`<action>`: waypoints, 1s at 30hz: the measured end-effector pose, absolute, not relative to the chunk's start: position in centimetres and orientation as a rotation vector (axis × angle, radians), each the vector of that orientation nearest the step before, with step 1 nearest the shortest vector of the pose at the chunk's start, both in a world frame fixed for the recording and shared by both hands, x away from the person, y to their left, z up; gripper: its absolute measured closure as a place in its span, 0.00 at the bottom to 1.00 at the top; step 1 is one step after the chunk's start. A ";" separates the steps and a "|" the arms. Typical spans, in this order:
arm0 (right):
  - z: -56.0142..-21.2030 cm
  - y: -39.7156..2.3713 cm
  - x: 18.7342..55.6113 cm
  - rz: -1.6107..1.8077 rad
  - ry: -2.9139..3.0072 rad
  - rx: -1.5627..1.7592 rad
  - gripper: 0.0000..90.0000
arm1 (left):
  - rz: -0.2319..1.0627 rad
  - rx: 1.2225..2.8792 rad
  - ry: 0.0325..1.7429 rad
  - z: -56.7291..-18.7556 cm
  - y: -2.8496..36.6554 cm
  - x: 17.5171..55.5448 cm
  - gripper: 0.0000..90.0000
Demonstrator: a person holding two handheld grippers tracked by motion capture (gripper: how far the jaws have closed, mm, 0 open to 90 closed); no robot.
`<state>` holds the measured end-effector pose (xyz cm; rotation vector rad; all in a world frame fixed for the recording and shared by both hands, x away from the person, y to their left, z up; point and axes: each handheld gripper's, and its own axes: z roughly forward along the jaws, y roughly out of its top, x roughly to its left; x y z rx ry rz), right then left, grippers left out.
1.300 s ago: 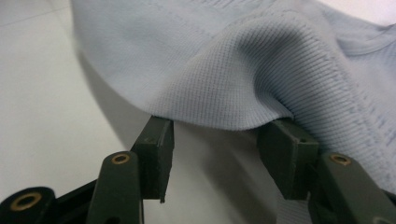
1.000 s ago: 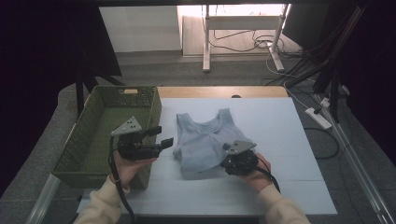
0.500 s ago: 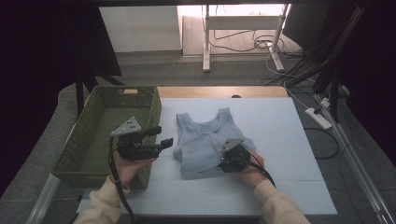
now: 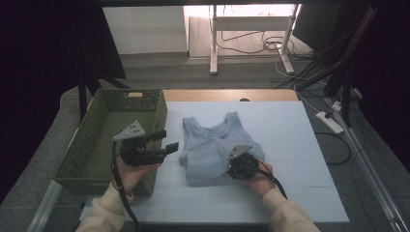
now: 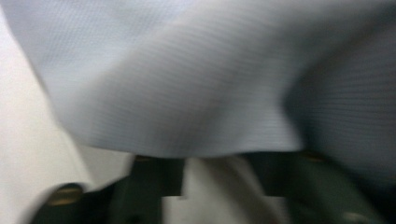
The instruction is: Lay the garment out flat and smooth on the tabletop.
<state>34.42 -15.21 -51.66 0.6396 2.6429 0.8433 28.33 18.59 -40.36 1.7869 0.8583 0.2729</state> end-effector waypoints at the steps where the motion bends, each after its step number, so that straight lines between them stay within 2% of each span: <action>1: -51.6 -15.3 34.5 0.833 2.641 0.639 0.85 | 0.271 1.788 0.859 -40.4 18.6 28.3 0.33; 2: -51.5 -15.5 34.6 0.834 2.641 0.648 0.92 | 0.271 1.789 0.859 -40.4 18.6 28.3 0.33; 5: -51.0 -15.7 34.4 0.854 2.663 0.639 0.95 | 0.271 1.790 0.860 -40.4 18.5 28.4 0.33; 22: -46.8 -17.8 29.9 1.023 2.642 0.564 0.96 | 0.276 1.781 0.862 -40.3 18.9 28.4 0.34; 30: -48.7 -18.5 29.4 0.985 2.739 0.609 0.96 | 0.274 1.783 0.860 -40.3 18.7 28.3 0.34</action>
